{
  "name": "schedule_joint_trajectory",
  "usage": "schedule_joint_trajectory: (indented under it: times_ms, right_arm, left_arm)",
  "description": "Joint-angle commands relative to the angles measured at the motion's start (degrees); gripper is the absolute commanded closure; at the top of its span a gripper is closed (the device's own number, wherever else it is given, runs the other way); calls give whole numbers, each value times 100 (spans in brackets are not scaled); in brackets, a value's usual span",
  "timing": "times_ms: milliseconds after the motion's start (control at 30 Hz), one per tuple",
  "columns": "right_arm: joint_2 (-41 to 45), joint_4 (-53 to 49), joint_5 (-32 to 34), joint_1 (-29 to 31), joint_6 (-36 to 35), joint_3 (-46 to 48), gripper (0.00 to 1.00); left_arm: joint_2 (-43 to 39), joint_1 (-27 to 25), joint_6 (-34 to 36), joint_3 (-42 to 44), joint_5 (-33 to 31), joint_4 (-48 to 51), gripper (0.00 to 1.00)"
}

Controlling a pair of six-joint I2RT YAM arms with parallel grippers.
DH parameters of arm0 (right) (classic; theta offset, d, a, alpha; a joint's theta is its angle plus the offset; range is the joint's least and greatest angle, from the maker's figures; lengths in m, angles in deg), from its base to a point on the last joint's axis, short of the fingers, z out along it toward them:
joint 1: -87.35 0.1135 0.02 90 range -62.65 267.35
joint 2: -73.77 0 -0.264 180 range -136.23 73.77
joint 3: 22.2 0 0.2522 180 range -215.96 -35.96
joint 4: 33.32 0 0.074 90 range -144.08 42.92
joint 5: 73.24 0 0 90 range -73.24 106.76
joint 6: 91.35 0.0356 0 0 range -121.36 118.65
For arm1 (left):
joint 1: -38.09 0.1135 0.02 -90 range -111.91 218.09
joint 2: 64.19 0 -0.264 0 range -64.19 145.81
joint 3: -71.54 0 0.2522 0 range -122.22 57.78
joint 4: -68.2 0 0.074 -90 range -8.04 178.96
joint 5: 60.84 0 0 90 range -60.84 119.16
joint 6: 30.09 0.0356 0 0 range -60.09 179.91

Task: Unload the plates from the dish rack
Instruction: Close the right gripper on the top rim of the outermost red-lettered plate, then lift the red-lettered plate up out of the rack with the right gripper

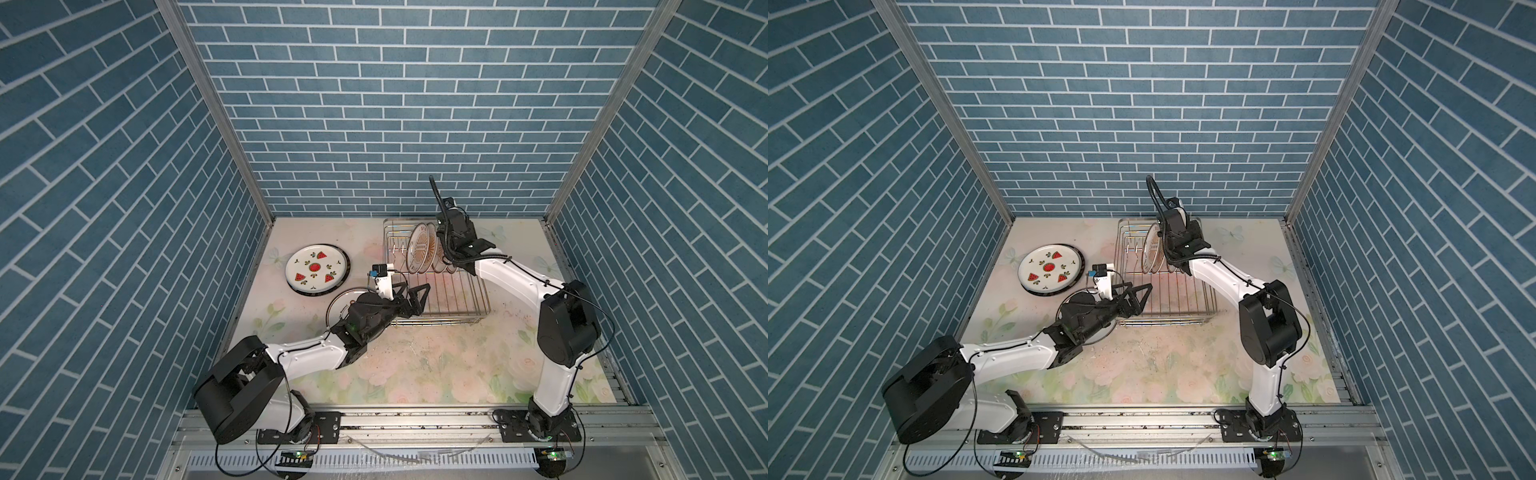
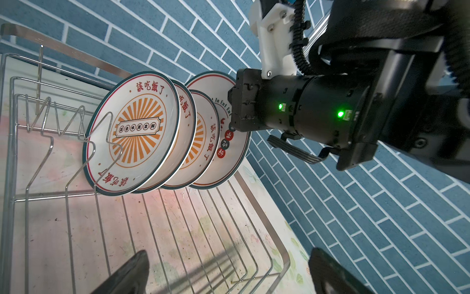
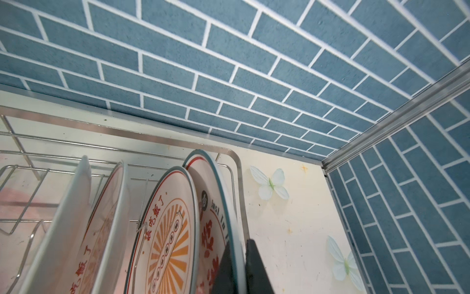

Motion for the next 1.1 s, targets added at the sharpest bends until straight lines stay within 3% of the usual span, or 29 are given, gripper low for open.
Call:
schedule_joint_trajectory:
  times_ms: [0, 300, 1067]
  right_arm:
    - [327, 548, 523, 94, -527, 1, 100]
    - [553, 916, 1021, 290, -988, 196, 100]
    - [2218, 1886, 1623, 849, -1558, 1525, 100]
  left_arm:
    - [-91, -26, 85, 75, -50, -37, 0]
    - [-173, -21, 68, 188, -84, -105, 0]
    - [-161, -21, -35, 266, 83, -358, 0]
